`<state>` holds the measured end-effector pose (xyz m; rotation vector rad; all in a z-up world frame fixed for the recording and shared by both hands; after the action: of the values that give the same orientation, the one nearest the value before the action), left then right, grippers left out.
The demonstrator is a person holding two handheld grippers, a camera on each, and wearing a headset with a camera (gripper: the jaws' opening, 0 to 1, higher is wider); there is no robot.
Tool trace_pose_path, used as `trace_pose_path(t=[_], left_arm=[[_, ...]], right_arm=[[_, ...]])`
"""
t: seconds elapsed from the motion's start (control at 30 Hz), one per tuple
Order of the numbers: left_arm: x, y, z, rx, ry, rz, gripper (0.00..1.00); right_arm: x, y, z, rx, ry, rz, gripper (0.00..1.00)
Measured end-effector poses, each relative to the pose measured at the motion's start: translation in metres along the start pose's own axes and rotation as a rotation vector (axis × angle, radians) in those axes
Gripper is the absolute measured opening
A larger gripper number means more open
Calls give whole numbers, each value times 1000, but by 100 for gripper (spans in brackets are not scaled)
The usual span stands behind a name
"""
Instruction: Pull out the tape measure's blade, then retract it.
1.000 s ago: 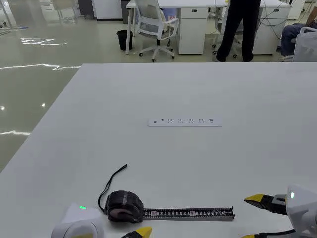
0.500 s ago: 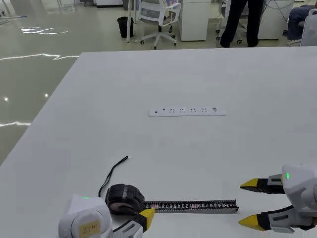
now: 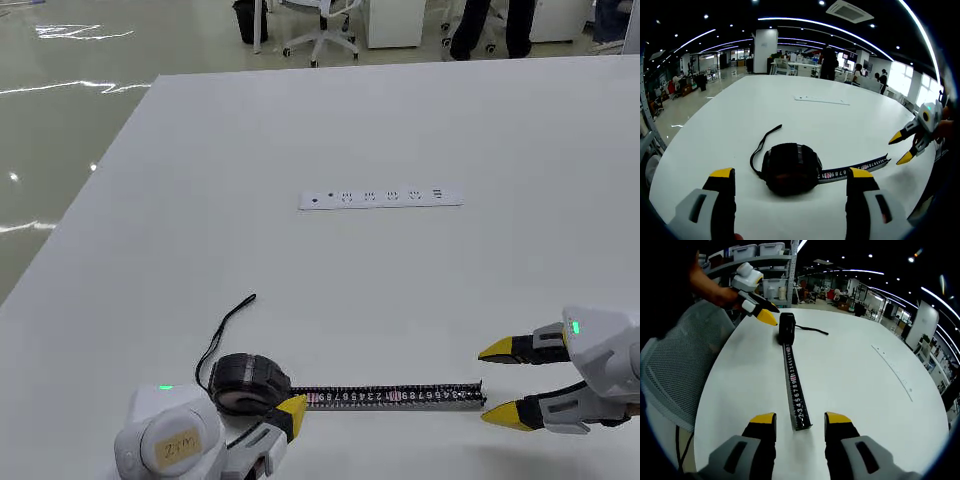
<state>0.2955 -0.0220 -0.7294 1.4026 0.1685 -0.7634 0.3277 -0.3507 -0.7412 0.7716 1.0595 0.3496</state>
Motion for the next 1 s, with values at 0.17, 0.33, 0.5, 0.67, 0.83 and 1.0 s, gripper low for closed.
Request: trace_pose_path(t=[0.17,0.33,0.5,0.67,0.83,1.0], left_arm=[[7,-1,2,-24,-3,-14,88],[10,-1,2,-27,11,-7,86],[13,0,2,-48,26,3,84],[15,0,0,-65,38,10,82],[16,-2,-2,-80,52,11,81],[17,-3,-2,-92,59,12,80]], right_arm=[[4,0,1,8,20,2,31],[8,-2,1,-5,37,5,31],[10,-3,0,-8,57,9,29],[14,-5,0,-16,75,10,28],[18,-9,1,-27,89,10,26],[18,-15,1,-31,108,11,24]])
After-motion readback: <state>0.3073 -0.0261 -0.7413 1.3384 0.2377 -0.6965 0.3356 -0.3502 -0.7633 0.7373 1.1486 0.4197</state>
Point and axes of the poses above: the centre of the closed fingertips' face, and the gripper's own axes: x roughly forward along the fingers, z roughly to its right, y roughly out of its top, the point moved 8 cm from there along -x, roughly backward along the fingers, and after that the axes turned 13 degrees about -y, right-handed, at the moved point
